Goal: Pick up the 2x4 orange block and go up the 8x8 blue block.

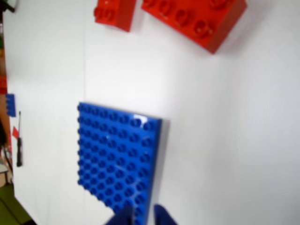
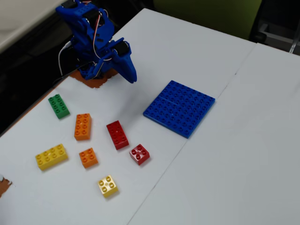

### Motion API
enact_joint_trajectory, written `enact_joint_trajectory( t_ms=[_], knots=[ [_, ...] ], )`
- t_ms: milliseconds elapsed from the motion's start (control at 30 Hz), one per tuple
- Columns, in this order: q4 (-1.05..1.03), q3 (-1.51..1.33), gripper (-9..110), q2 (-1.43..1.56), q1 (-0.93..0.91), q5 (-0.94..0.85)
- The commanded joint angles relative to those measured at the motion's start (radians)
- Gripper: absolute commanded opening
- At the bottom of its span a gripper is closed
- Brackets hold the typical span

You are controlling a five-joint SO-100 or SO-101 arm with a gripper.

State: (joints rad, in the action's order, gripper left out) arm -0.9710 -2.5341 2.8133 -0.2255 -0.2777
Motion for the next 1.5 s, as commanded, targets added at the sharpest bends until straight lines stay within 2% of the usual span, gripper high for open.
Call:
enact_joint_trajectory(
  t_ms=[0, 167, 433, 667, 833, 933, 1300, 1400, 1467],
  knots=[
    [-0.152, 0.278, 2, -0.140, -0.044, -0.112],
    [-0.367, 0.563, 1, -0.347, -0.140, -0.337],
    [-0.566, 0.836, 1, -0.612, -0.370, -0.712],
    [-0.531, 0.845, 0, -0.742, -0.563, -0.974],
    [-0.437, 0.845, 0, -0.827, -0.676, -1.074],
    [-0.374, 0.845, 5, -0.887, -0.730, -1.124],
    [-0.147, 0.845, 11, -1.103, -0.807, -1.282],
    [-0.133, 0.867, 14, -1.150, -0.813, -1.324],
    [-0.212, 0.962, 16, -1.209, -0.819, -1.351]
  ],
)
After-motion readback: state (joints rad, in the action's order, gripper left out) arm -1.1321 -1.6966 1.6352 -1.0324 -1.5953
